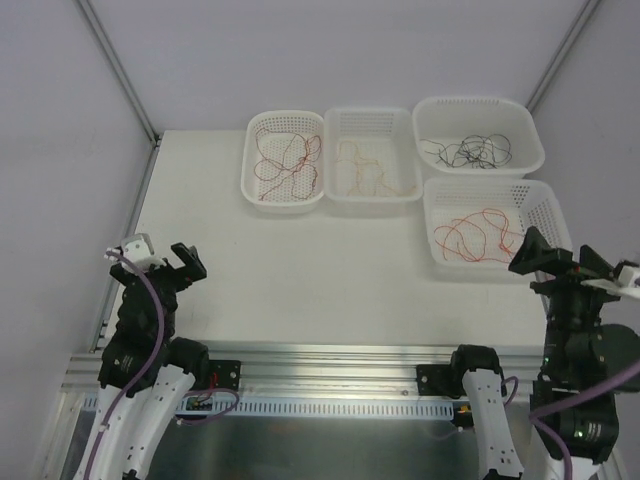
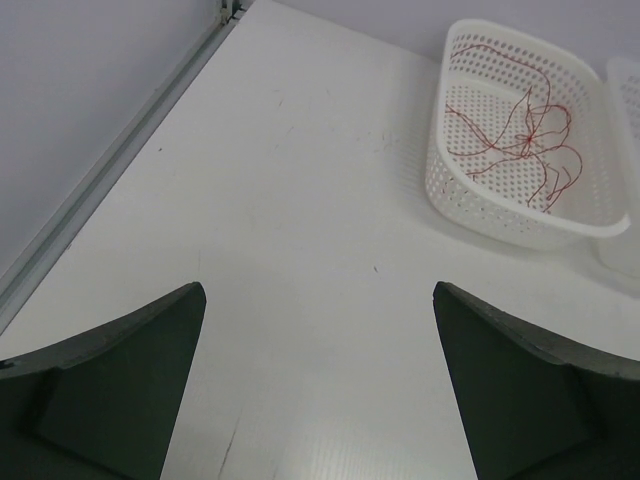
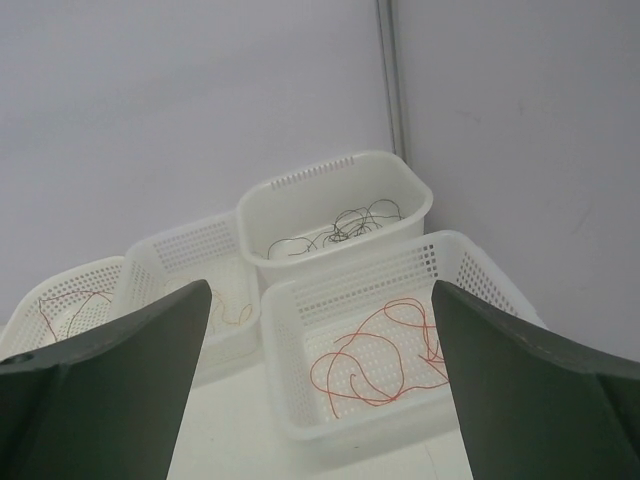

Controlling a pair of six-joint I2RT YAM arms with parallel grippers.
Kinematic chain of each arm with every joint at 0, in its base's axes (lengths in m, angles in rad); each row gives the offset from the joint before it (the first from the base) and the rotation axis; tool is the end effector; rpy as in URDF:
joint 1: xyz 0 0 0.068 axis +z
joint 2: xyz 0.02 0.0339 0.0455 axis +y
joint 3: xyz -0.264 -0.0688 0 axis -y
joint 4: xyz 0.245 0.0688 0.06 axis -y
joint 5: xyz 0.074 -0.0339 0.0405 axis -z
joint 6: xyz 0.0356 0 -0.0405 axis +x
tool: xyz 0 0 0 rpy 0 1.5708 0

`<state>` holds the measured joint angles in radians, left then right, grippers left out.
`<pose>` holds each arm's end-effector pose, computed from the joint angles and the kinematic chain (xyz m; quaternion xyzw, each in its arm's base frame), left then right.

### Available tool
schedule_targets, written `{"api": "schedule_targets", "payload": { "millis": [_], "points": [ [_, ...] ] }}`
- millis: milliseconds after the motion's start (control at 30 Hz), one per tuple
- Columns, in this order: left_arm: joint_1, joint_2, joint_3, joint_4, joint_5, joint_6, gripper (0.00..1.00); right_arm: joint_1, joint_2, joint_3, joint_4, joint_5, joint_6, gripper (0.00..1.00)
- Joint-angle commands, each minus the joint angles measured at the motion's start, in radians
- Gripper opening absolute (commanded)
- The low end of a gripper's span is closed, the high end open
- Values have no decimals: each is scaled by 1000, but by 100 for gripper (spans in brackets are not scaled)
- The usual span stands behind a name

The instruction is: Untangle the cables

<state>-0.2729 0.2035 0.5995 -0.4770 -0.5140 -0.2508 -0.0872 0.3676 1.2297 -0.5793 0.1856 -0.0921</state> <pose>0.0712 -0.0017 0.3082 -0.1644 0.7129 0.0108 0.6817 -0.0083 -0.0059 0.4638 0.0726 0.5980 -0.1267 0.7881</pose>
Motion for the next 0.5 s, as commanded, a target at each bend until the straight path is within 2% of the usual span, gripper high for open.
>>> {"api": "schedule_targets", "payload": {
  "millis": [0, 167, 333, 467],
  "points": [
    [8, -111, -35, 17, -15, 8, 99, 79, -105, -56, -31, 92, -61, 97],
    [8, -241, -46, 15, 3, 13, 99, 142, -238, -148, -120, 124, -98, 97],
    [8, -292, -50, 14, -7, 13, 99, 165, -421, -289, -146, 166, -126, 97],
    [9, -311, -53, 14, -32, 12, 99, 167, -478, -396, -159, 179, -126, 97]
  ]
}}
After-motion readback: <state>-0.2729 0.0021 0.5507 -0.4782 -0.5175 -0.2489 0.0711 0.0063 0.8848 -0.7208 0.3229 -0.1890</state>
